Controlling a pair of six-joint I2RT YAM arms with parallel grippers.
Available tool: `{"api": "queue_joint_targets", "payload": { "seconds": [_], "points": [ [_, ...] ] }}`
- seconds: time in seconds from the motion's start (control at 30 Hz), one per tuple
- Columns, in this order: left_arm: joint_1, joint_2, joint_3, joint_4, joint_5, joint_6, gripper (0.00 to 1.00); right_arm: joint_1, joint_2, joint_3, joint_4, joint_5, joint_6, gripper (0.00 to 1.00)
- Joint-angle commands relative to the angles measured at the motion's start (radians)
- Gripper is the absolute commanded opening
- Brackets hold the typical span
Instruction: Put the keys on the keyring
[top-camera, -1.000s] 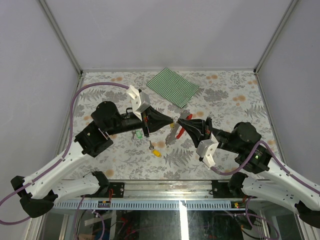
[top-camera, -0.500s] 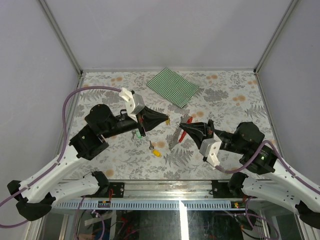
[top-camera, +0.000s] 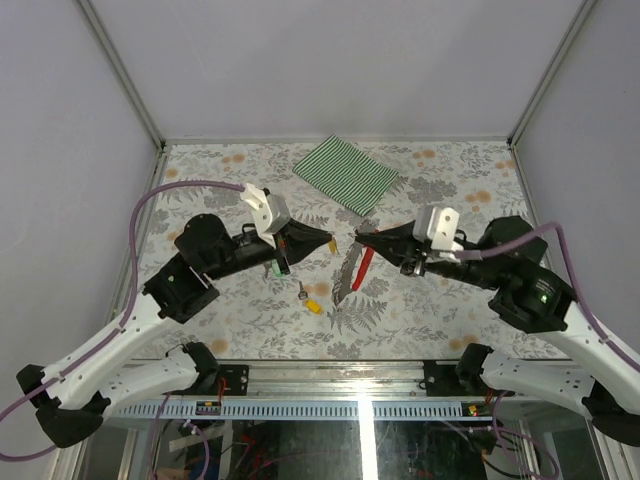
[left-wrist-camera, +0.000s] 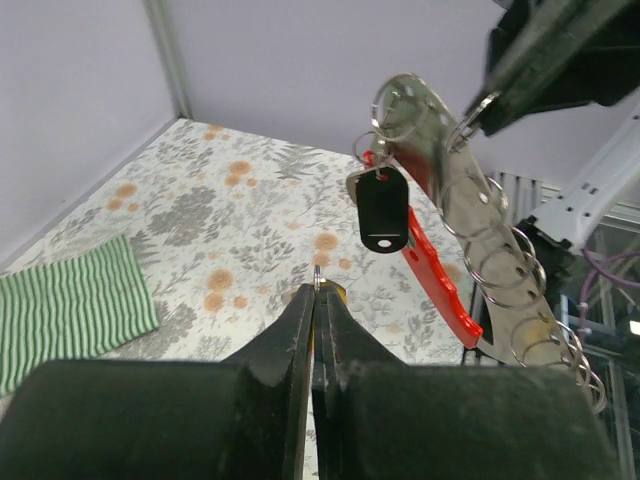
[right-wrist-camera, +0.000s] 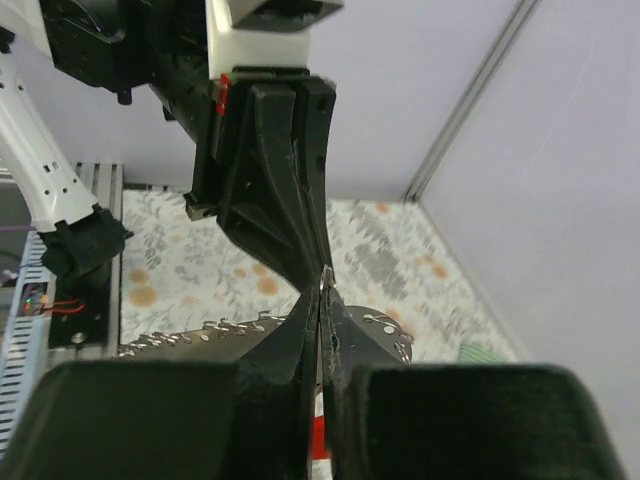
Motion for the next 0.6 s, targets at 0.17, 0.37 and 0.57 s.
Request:
{"api": "queue_joint_targets", "payload": {
  "seconds": [0.17,0.37,0.57],
  "points": [
    [0.22,-0.024,-0.077,0.155,0.2,-0.038,0.0,-0.015,0.162,0.179,-0.168,0.066,0.151,0.0],
    [0.282,-0.016,-0.092,0.188,0.278,-0.011,0.0,-0.229,0.215,0.175,-0.098,-0.259,0.317,0.0],
    [0.288,-0.013,-0.096,0.2,0.342,0.053,0.0,-0.356,0.237,0.102,0.076,-0.534,0.502,0.0]
  ]
}}
